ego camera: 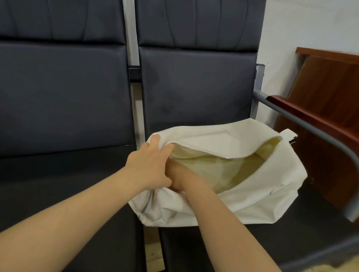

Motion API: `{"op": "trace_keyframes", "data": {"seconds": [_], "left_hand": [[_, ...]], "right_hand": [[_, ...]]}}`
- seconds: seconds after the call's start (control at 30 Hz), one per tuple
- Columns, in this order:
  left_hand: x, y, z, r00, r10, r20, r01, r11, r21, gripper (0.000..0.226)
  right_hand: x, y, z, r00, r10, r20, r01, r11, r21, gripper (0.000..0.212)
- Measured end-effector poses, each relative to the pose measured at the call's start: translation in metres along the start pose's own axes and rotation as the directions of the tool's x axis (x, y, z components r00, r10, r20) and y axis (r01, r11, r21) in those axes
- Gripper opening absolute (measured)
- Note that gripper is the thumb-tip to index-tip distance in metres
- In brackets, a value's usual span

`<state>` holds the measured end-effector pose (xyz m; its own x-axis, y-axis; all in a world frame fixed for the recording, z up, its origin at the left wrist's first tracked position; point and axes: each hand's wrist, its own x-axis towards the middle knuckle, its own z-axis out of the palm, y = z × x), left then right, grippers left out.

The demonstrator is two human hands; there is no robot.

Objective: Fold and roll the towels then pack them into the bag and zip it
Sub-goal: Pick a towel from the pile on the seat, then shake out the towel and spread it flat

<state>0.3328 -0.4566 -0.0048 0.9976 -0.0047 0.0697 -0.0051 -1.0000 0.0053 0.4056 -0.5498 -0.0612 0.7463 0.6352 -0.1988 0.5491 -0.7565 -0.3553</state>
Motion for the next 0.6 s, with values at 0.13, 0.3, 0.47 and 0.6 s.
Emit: {"op": "trace_keyframes", "data": {"seconds": [0.13, 0.3, 0.47, 0.6], "left_hand": [[0.0, -0.002, -0.004, 1.0, 0.022, -0.012, -0.024, 0.988, -0.151, 0.077], [-0.029, -0.011, -0.021, 0.991, 0.055, -0.123, -0.088, 0.958, -0.273, 0.045], [-0.072, -0.056, -0.042, 0.953, -0.145, -0.266, 0.025, 0.913, -0.407, 0.018], [-0.127, -0.12, -0.042, 0.942, -0.246, -0.23, 0.191, 0.953, -0.235, 0.021]], "right_hand": [[-0.036, -0.023, -0.052, 0.989, 0.068, -0.132, -0.037, 0.973, 0.226, 0.017], [-0.072, -0.077, -0.093, 0.97, 0.239, 0.04, -0.237, 0.97, -0.047, 0.022], [-0.073, -0.157, -0.087, 0.967, 0.082, -0.241, -0.136, 0.967, -0.216, 0.025], [-0.053, -0.211, -0.038, 0.978, -0.106, -0.178, 0.092, 0.992, -0.084, 0.027]]}}
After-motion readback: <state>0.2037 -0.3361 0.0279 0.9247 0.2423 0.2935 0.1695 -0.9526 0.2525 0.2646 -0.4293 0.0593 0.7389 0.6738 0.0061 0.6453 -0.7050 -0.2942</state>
